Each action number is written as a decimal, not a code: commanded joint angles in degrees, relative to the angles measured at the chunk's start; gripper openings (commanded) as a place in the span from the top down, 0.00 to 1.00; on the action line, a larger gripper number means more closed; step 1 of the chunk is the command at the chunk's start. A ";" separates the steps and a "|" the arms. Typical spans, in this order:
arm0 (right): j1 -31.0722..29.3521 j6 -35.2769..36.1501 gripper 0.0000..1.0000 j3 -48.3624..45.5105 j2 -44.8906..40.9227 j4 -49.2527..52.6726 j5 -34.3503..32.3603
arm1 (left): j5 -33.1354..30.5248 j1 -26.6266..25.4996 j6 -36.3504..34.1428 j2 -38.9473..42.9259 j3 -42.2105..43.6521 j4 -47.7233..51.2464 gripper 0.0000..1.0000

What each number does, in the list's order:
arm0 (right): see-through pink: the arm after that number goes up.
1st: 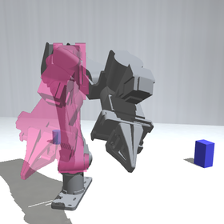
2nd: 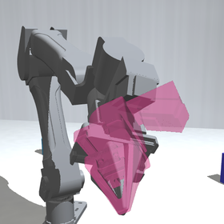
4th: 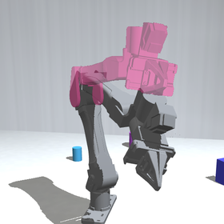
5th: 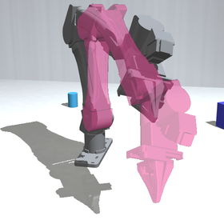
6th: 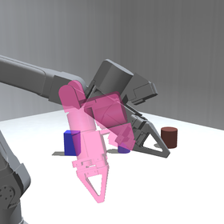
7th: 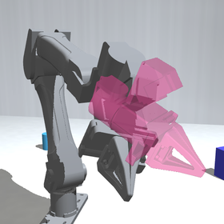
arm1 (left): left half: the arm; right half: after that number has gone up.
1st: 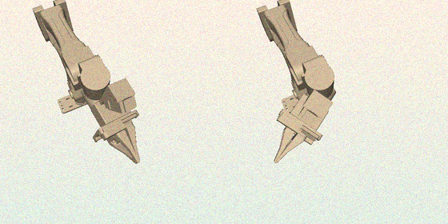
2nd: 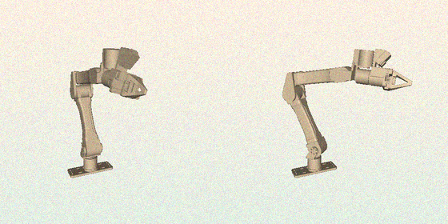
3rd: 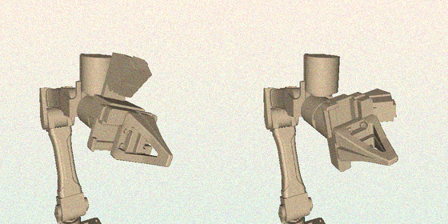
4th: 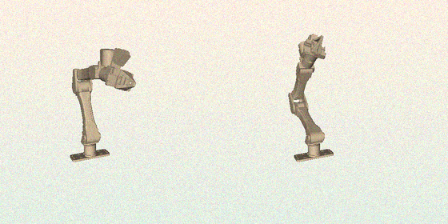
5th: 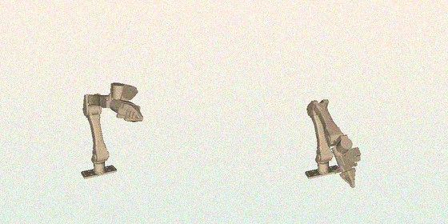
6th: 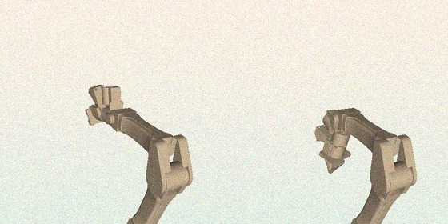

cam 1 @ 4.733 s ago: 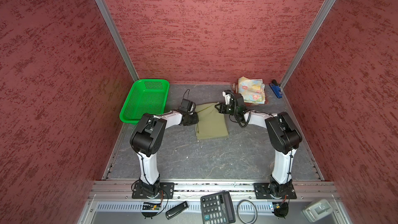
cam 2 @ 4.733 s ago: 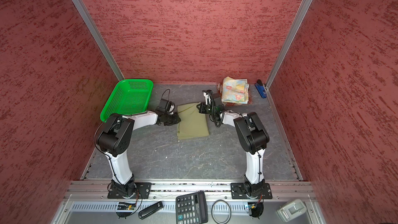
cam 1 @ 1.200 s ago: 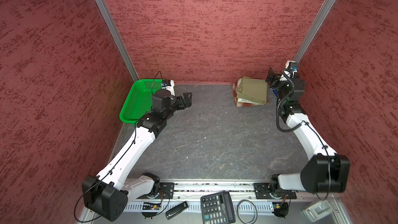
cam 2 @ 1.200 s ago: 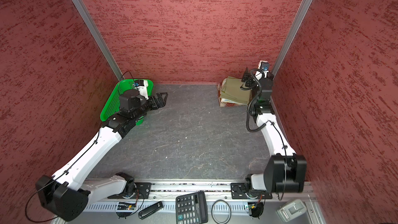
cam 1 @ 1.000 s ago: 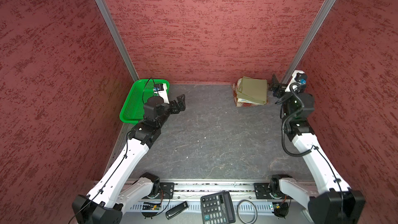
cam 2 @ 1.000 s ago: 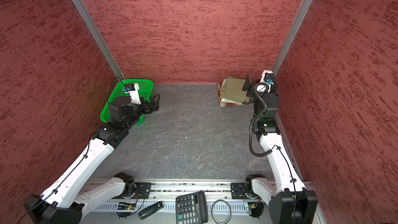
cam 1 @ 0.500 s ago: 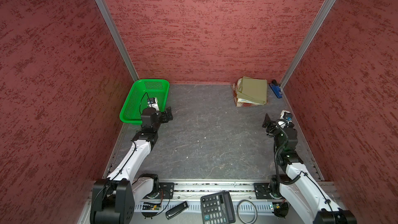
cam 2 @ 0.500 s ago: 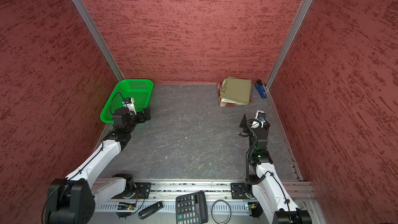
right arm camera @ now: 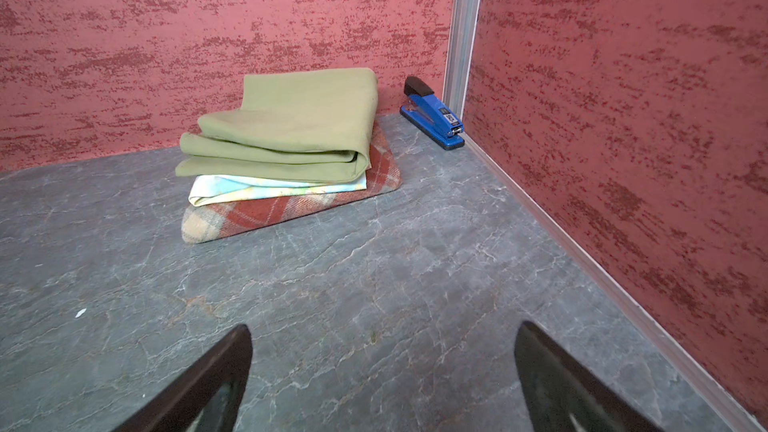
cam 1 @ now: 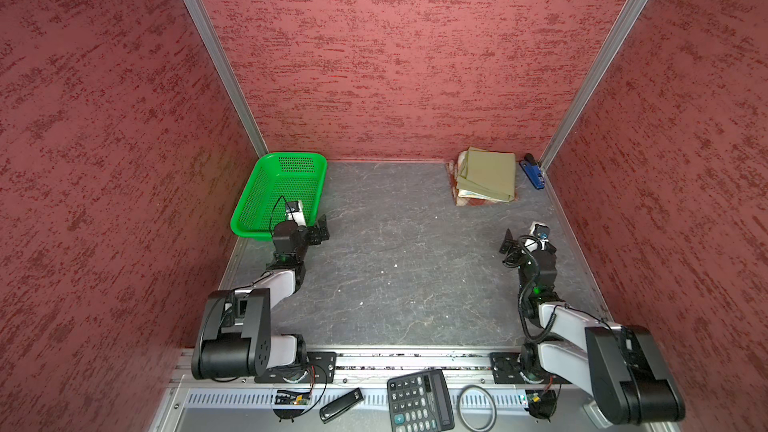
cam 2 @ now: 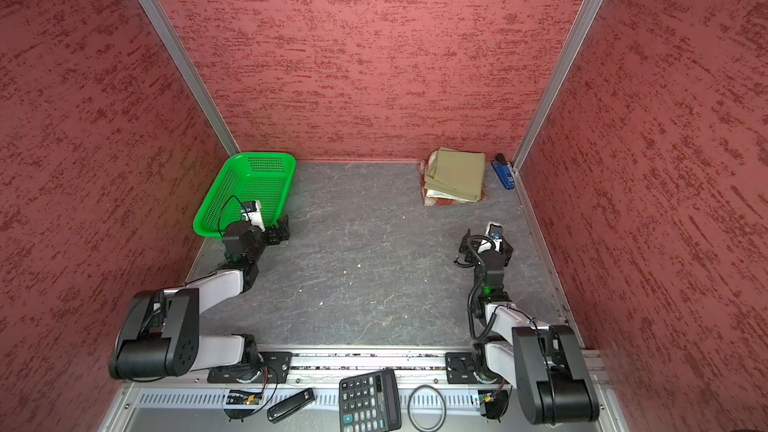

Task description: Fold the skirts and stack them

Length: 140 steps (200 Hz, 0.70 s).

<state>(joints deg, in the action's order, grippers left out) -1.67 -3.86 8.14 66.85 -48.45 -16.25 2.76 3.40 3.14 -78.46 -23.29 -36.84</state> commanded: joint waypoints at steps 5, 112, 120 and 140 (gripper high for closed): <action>-0.16 1.23 0.01 -0.29 3.94 -13.98 -3.46 | -1.45 -0.17 -1.28 -4.51 4.78 -15.82 0.00; 0.90 2.46 0.01 6.49 22.61 -22.00 0.22 | -4.88 -2.22 -2.60 -9.38 1.73 -14.49 0.00; 1.91 1.66 0.01 7.32 22.28 -19.85 1.94 | -5.03 -2.25 -2.56 -9.56 1.83 -14.95 0.00; 3.53 0.71 0.01 7.86 22.09 -18.30 5.56 | -5.04 -2.24 -2.55 -9.52 1.81 -14.91 0.00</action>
<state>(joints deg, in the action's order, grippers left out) 0.21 -1.69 14.85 89.58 -68.27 -14.50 -1.83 1.26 0.14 -87.24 -21.39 -54.57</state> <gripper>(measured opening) 0.988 0.996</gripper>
